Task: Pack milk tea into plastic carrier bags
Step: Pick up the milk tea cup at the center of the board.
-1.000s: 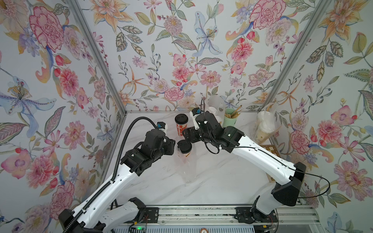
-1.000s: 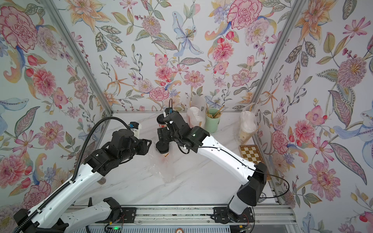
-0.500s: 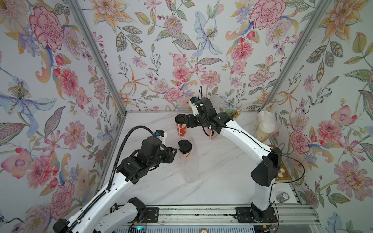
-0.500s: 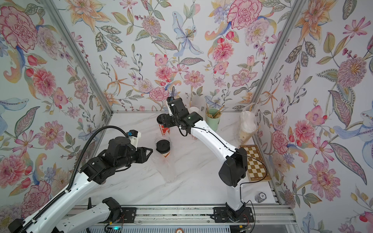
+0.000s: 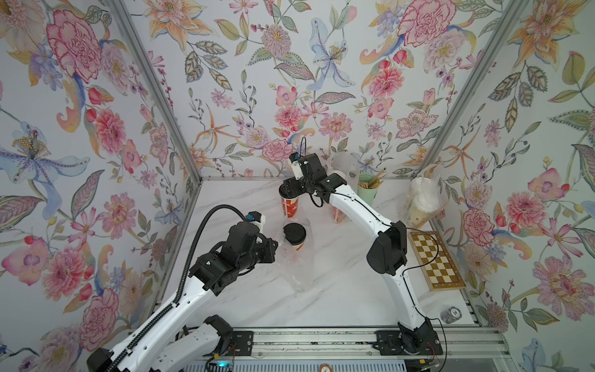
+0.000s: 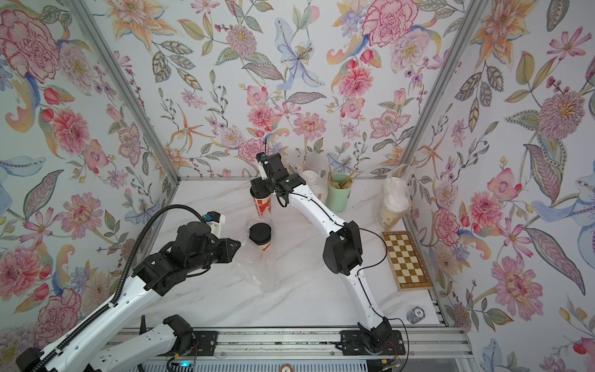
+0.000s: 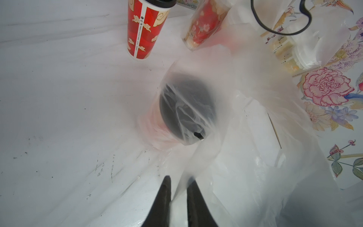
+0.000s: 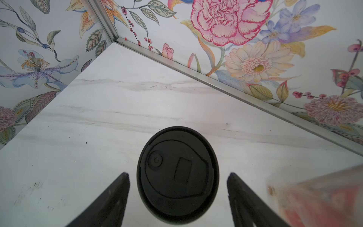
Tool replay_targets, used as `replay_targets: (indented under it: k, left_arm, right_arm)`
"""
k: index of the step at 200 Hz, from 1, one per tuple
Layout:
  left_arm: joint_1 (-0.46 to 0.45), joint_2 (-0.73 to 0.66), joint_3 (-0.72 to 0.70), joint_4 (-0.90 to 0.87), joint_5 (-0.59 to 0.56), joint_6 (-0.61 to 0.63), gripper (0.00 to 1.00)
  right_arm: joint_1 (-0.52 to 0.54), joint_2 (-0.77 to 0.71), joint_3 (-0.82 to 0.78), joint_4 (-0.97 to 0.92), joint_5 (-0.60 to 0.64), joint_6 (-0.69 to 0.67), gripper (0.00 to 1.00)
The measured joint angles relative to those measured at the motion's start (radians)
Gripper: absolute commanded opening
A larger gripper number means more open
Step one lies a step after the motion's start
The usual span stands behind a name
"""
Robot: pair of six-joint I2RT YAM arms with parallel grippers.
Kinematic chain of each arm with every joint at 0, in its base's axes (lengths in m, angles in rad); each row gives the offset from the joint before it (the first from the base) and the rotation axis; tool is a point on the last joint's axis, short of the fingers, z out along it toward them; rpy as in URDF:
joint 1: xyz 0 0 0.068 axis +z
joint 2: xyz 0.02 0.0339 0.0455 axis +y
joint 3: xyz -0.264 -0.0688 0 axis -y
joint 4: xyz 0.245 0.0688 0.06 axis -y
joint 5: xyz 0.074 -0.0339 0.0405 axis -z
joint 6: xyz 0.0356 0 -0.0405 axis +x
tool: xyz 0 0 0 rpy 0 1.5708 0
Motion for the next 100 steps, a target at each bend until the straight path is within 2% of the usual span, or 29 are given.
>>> replay_targets:
  k: [100]
  left_arm:
    - [0.000, -0.019, -0.005, 0.000, -0.023, -0.003, 0.18]
  right_arm:
    - [0.001, 0.055, 0.020, 0.042, -0.023, -0.062, 0.84]
